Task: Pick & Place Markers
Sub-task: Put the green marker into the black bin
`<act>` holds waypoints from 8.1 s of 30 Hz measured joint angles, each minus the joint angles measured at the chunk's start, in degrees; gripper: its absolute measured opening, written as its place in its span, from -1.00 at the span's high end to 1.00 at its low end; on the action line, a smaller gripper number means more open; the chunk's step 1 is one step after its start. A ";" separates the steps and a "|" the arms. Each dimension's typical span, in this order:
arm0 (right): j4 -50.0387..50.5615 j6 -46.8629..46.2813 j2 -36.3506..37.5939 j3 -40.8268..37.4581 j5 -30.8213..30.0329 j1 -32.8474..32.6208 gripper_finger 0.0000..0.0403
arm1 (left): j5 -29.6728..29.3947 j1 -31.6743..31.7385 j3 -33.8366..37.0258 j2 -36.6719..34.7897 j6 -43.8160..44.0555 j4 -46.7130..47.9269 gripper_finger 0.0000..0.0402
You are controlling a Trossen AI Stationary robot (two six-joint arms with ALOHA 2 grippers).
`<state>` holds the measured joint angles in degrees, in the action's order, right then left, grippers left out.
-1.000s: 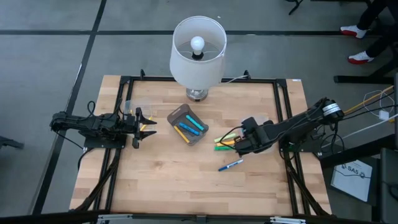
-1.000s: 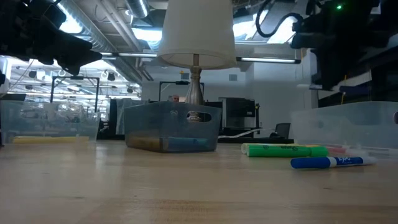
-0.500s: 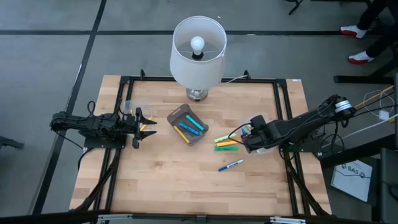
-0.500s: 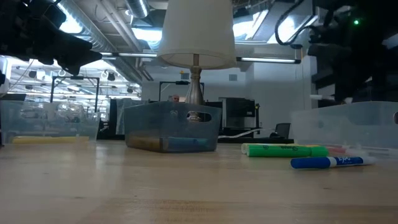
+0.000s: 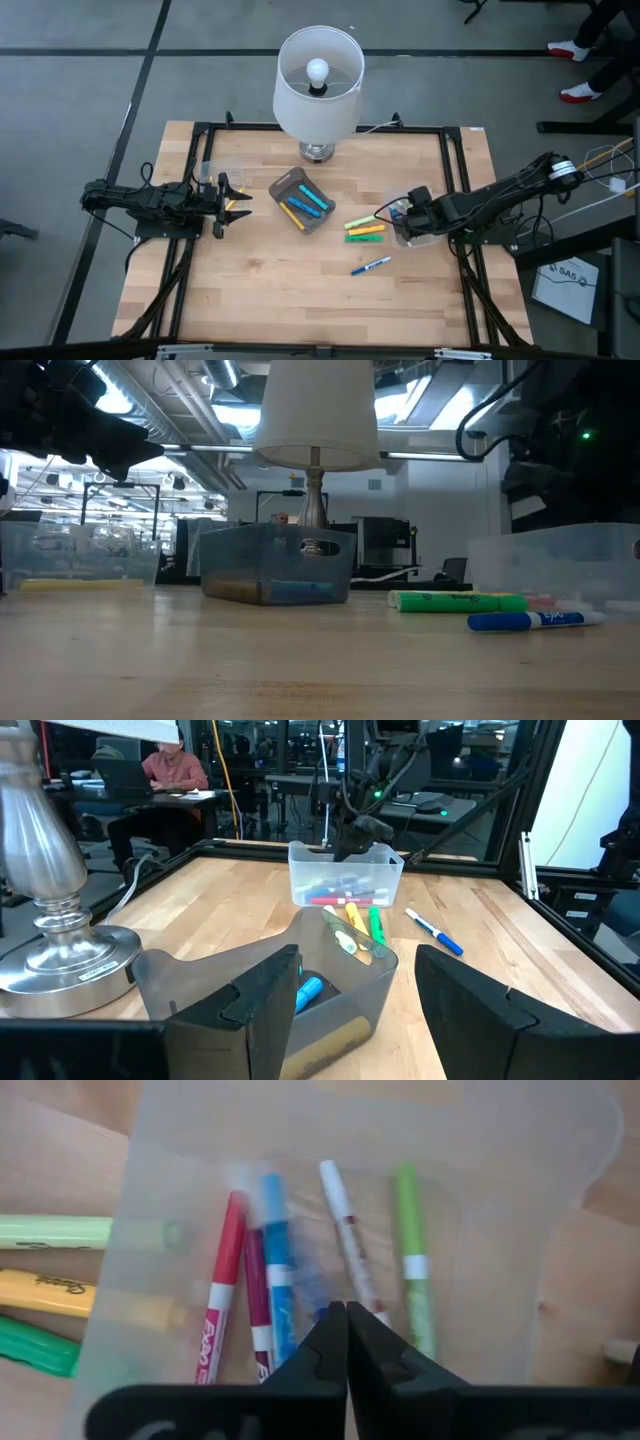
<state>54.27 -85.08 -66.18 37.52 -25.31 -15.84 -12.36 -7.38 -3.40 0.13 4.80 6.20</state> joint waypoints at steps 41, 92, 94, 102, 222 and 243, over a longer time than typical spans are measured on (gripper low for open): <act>-12.86 29.83 -8.57 16.13 -11.25 -0.07 0.42 | 0.00 0.00 0.01 0.00 0.00 -0.02 0.02; -38.75 66.40 -30.15 16.18 5.96 -3.13 0.41 | 0.00 0.01 0.01 0.01 0.00 -0.02 0.02; -38.58 67.78 -30.90 16.18 5.98 -2.96 0.41 | 0.00 0.01 0.02 0.02 0.00 -0.02 0.02; -36.87 67.88 -32.35 16.18 6.09 -0.46 0.41 | 0.00 -0.01 0.00 0.01 0.01 -0.02 0.02; -106.38 87.89 -36.49 18.67 2.50 -6.09 0.66 | 0.31 -0.54 0.00 3.03 8.93 -9.26 0.02; -119.51 92.99 -36.49 18.67 7.36 -2.55 0.65 | -2.57 -11.68 -9.47 59.62 -6.68 -48.82 0.02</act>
<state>-65.23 7.91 -102.67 56.18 -17.96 -18.38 -14.93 -19.07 -12.87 59.75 -1.88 -42.62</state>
